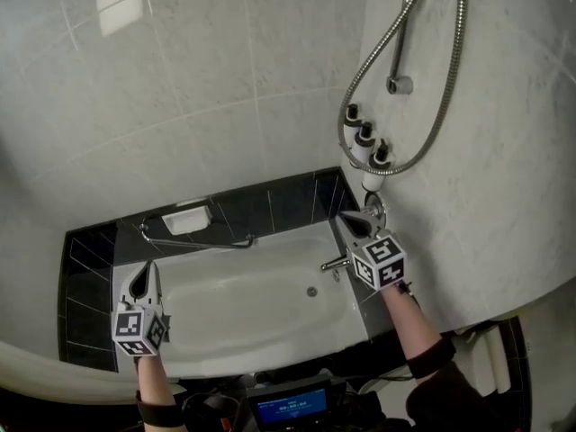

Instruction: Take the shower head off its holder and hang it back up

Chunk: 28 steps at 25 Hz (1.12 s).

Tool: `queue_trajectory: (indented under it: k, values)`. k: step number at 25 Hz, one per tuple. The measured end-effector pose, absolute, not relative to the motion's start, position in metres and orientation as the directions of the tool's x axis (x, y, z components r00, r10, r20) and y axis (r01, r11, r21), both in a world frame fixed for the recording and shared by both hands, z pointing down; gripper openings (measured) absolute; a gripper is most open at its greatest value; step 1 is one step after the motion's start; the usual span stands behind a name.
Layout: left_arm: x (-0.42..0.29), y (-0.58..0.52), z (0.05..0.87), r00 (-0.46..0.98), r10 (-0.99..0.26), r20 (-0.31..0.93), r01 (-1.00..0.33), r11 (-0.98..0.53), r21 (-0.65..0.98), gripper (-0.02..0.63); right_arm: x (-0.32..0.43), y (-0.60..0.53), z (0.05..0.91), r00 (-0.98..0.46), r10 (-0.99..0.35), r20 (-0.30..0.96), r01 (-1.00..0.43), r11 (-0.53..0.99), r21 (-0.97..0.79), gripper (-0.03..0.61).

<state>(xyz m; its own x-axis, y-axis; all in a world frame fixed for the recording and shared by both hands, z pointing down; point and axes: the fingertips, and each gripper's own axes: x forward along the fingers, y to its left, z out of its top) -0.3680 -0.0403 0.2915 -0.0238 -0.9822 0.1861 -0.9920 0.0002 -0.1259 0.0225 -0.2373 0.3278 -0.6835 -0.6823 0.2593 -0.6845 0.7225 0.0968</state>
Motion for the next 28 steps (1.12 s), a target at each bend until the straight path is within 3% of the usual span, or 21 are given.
queue_trajectory:
  k: [7, 19, 25, 28]
  values:
    - [-0.346, -0.055, 0.292, 0.035, -0.978, 0.205, -0.993, -0.058, -0.107, 0.002, 0.021, -0.231, 0.318, -0.678, -0.686, 0.263, -0.687, 0.719, 0.104, 0.015]
    - [-0.268, -0.168, 0.184, 0.256, -0.966, 0.034, -0.957, -0.258, -0.130, 0.002, 0.016, -0.244, 0.262, -0.682, -0.703, 0.202, -0.679, 0.711, 0.180, 0.015]
    - [-0.203, -0.237, 0.087, 0.394, -0.916, -0.079, -0.912, -0.379, -0.159, 0.053, 0.017, -0.251, 0.249, -0.671, -0.714, 0.199, -0.683, 0.700, 0.206, 0.015]
    - [-0.165, -0.264, 0.040, 0.466, -0.878, -0.105, -0.878, -0.446, -0.174, 0.115, 0.020, -0.255, 0.249, -0.664, -0.719, 0.205, -0.686, 0.695, 0.214, 0.015]
